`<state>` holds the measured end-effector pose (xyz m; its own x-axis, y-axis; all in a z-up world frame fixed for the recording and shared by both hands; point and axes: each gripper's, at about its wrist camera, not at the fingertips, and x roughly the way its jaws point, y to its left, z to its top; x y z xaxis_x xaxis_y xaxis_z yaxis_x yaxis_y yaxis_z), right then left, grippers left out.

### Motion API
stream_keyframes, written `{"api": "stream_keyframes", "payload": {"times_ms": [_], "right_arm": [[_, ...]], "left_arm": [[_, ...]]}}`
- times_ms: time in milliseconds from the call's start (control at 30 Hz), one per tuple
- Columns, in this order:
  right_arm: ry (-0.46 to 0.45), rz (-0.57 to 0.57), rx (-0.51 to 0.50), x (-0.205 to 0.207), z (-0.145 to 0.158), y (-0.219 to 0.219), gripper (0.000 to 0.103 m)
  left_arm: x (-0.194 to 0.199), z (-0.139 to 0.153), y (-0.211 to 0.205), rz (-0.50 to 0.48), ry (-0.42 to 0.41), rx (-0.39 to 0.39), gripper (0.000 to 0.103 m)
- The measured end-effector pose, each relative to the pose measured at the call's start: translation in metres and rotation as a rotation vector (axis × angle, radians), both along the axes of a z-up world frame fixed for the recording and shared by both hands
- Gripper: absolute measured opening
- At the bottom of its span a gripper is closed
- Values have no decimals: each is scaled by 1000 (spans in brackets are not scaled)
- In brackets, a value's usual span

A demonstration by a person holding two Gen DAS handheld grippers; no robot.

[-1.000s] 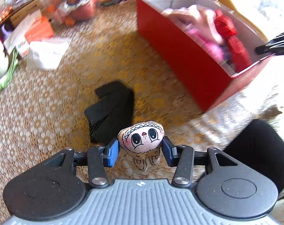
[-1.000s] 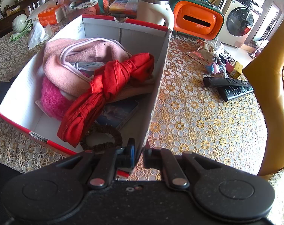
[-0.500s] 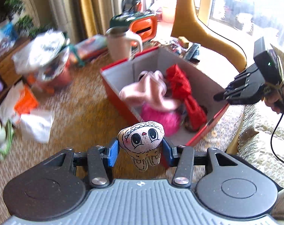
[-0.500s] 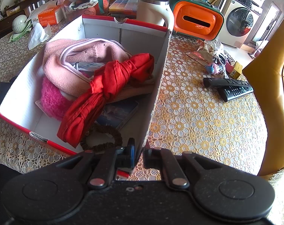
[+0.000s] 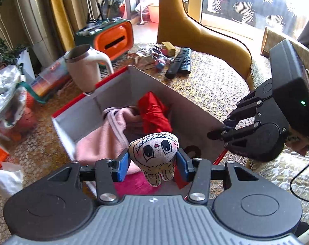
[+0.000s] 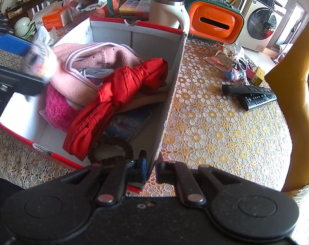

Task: Organize objects
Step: 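Lower the plush toy into the shoebox and open the left tool, then move the left tool back to the black mesh cloth on the table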

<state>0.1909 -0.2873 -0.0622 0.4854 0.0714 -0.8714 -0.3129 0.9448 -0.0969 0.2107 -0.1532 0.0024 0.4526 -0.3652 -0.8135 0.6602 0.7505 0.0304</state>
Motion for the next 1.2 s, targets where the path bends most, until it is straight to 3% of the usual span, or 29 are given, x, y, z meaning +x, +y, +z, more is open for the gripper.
{"api": "stream_keyframes", "payload": {"times_ms": [267, 600, 767, 1200], "right_arm": [[0, 2, 9, 0, -1, -2, 7], [-3, 2, 14, -1, -1, -3, 7], [-2, 2, 15, -1, -1, -3, 8], [1, -1, 1, -2, 0, 0, 8]], "left_arm": [[19, -32, -39, -14, 52, 19, 47], [30, -66, -42, -15, 139, 3, 50], [26, -61, -34, -17, 137, -32, 66], [6, -23, 14, 7, 90, -90, 67]]}}
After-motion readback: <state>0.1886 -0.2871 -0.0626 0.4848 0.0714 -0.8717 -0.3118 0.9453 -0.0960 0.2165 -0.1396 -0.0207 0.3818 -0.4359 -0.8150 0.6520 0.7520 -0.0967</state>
